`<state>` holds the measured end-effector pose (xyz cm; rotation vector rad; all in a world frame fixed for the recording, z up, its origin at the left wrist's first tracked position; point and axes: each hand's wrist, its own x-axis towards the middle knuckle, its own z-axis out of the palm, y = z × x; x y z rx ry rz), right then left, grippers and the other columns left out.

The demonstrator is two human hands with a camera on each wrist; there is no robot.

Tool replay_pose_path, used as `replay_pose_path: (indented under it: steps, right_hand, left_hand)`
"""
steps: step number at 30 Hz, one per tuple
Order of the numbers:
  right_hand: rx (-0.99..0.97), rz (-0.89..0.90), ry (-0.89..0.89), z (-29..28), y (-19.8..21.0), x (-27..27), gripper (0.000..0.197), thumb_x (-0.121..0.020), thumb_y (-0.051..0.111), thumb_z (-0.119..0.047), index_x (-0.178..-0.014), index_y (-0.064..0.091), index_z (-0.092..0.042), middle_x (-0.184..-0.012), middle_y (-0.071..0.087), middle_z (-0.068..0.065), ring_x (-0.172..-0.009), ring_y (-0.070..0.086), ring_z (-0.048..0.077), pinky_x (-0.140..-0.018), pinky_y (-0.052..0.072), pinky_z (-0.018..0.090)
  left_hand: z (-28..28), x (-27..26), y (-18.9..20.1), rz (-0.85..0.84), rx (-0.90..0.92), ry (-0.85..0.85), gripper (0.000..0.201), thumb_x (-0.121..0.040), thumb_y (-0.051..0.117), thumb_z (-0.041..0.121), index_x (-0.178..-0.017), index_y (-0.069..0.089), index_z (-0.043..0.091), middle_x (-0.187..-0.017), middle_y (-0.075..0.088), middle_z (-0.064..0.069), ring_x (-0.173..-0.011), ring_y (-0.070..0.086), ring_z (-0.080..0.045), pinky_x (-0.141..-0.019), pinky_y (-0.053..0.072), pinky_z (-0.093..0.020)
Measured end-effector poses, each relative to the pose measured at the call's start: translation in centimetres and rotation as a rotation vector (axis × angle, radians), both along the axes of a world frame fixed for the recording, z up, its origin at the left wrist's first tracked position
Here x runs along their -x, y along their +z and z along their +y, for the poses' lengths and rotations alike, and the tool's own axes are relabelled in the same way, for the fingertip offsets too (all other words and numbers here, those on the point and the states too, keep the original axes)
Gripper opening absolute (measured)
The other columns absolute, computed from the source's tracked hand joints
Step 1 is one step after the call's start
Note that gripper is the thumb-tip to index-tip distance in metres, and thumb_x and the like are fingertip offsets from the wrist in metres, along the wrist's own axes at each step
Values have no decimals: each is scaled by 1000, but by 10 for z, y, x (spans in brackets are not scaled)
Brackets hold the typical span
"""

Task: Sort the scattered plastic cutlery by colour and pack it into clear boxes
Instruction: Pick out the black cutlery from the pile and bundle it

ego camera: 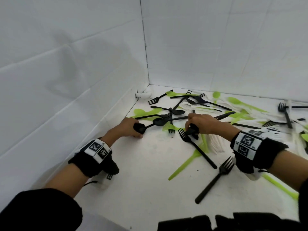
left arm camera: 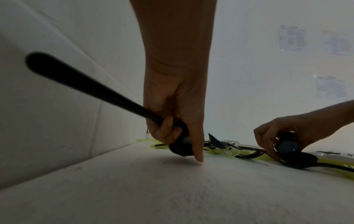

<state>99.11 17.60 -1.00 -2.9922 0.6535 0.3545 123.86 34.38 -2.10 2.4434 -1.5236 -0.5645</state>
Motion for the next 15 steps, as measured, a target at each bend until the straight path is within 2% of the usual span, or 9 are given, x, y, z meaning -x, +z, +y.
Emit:
replay_pose_path:
  steps: [3,6,10,12,15]
  right_hand:
    - [-11,-10,-17,-5,-1,1,32,-79,69,-15,-110,63,-21,-117,47,0,-102,54,22,-72,43,31]
    - [-54,-90,-51,-7,-5,4,30,-81,69,-19,-110,63,-21,-117,50,-2,-104,54,21,-75,44,31]
    - [-175,-467,-186,-4,-4,2,19,-81,69,-23,-100,65,-20,-100,64,0,-97,58,23,-76,47,35]
    - [-180,-622,-236,0,0,-3,15,-80,71,-24,-93,65,-22,-90,65,-2,-91,59,22,-71,47,35]
    - [-179,-797,-276,5,9,-11,9,-82,69,-25,-87,62,-23,-83,59,-9,-86,53,17,-63,36,28]
  left_hand:
    - [2,-3,10,56,119,26,38,-69,82,27,-100,66,10,-86,58,-2,-86,50,-15,-59,34,-18]
    - [4,-7,27,155,322,109,33,-67,83,26,-91,64,14,-77,57,4,-79,50,-13,-54,31,-11]
    - [2,-8,39,222,519,184,36,-72,80,29,-101,63,17,-86,57,6,-81,50,-9,-59,33,-8]
    - [-1,-9,41,300,576,216,30,-74,78,27,-95,60,16,-80,56,9,-75,51,-5,-60,33,-9]
    - [-7,-8,40,513,569,236,20,-78,75,19,-89,58,15,-77,59,5,-67,54,-1,-49,33,-10]
